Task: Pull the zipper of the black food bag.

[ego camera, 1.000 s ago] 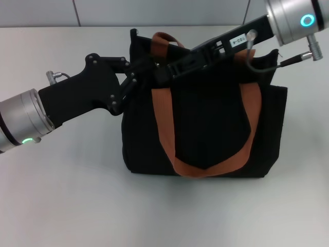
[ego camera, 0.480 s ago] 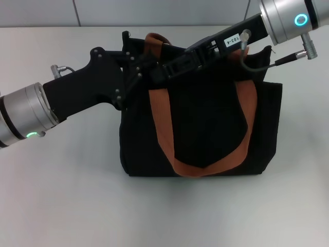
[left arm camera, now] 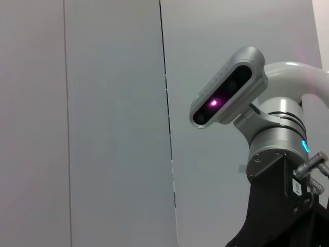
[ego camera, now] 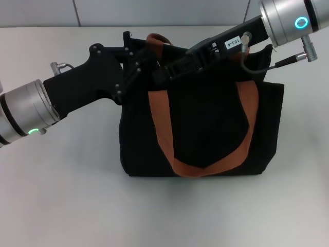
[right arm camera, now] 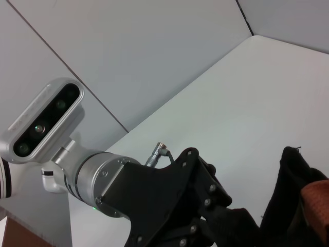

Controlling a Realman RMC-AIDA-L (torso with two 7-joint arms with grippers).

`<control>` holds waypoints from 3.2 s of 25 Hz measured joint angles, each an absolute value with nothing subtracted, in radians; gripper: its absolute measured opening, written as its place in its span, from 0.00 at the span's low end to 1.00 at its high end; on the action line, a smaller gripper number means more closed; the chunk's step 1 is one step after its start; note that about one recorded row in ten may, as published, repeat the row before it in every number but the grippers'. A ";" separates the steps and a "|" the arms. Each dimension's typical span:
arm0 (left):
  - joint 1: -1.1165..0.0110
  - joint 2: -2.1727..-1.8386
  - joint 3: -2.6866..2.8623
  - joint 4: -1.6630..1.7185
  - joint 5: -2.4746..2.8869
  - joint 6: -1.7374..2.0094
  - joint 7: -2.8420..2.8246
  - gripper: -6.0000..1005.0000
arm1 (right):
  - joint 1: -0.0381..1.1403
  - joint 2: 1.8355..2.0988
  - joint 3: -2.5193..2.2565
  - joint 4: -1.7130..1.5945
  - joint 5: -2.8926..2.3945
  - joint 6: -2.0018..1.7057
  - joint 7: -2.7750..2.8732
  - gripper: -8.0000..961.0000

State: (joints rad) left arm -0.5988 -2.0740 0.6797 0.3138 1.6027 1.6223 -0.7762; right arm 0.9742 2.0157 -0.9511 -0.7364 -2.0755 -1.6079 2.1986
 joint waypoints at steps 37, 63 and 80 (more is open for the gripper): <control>-0.590 -2.074 0.679 0.311 1.601 1.664 -0.776 0.04 | 0.953 2.018 -0.951 -0.770 -2.076 -1.586 2.197 0.07; -0.590 -2.074 0.680 0.311 1.600 1.673 -0.774 0.04 | 0.958 2.022 -0.944 -0.802 -2.085 -1.623 2.221 0.03; -0.587 -2.072 0.680 0.315 1.599 1.674 -0.775 0.04 | 0.961 2.020 -0.947 -0.813 -2.091 -1.612 2.227 0.01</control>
State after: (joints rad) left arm -0.5874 -2.0724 0.6795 0.3150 1.5987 1.6744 -0.7751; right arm 0.9605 2.0202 -0.9466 -0.8133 -2.0914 -1.6116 2.2270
